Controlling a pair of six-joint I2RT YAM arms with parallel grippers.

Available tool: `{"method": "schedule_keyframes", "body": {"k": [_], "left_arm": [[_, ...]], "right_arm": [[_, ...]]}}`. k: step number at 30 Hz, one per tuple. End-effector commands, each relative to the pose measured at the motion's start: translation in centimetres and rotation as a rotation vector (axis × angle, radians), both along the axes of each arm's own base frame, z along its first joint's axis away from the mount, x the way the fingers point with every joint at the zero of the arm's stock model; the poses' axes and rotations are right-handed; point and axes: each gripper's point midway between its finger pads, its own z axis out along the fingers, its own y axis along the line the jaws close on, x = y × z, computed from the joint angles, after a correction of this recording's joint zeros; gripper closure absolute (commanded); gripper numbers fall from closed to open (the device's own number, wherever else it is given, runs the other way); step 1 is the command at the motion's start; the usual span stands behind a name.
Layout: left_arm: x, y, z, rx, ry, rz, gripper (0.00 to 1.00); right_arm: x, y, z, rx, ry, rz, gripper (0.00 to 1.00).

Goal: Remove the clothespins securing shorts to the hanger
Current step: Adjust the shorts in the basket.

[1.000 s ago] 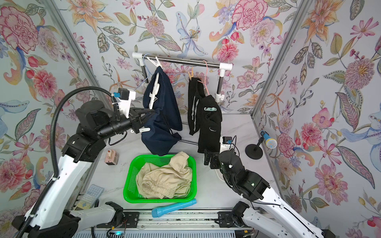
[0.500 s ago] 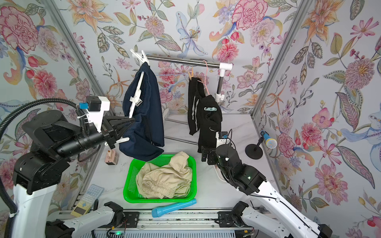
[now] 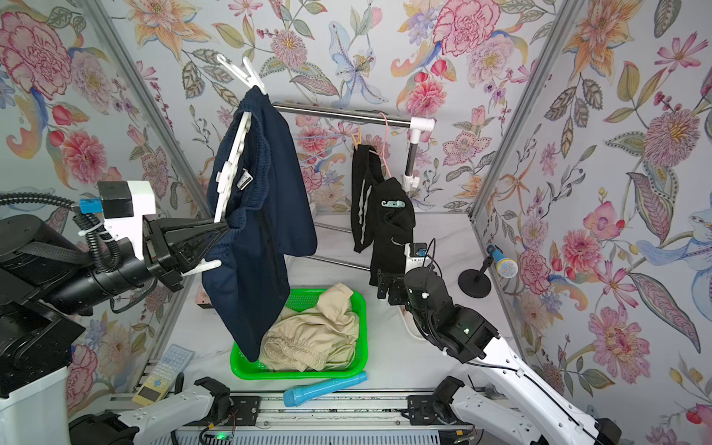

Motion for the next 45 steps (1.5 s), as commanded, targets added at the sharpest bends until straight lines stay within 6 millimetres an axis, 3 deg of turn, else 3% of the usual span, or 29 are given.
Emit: {"method": "schedule_keyframes", "body": {"k": [1,8,15,20,23,29,34,39,45], "left_arm": [[-0.3,-0.5,2.9,-0.048,-0.107,-0.044,1.0],[1.9,-3.8,0.3,-0.082,0.006,-0.185,1.0],[3.1,-7.0,-3.9,0.001,0.104,-0.242,1.0],[3.3,-9.1,-6.7,0.055,0.169,-0.286,1.0],[2.4,-10.1,-7.6,0.087,0.174,-0.327,1.0],[-0.3,-7.5,-7.1,0.11,0.11,-0.294,1.0],[-2.4,-5.6,-9.5,0.145,0.124,-0.287,1.0],[-4.0,-4.1,-11.4,0.151,0.138,-0.273,1.0],[-5.3,-2.9,-12.4,0.157,0.168,-0.269,1.0]], "right_arm": [[-0.3,-1.1,1.2,0.014,-0.032,-0.032,0.01],[-1.2,-2.4,2.3,0.023,-0.081,-0.031,0.01],[-1.7,-1.6,4.3,0.012,-0.119,0.06,0.01],[-1.6,-1.6,5.0,-0.003,-0.138,0.067,0.01],[-1.6,-1.7,5.7,-0.008,-0.154,0.065,0.01],[-2.1,-1.2,7.0,-0.037,-0.181,0.133,0.0],[-4.2,3.3,9.5,-0.075,-0.25,0.451,0.05],[-6.8,6.8,13.4,-0.102,-0.383,0.706,0.12],[-9.1,10.7,15.8,-0.387,-0.69,0.83,0.16]]}}
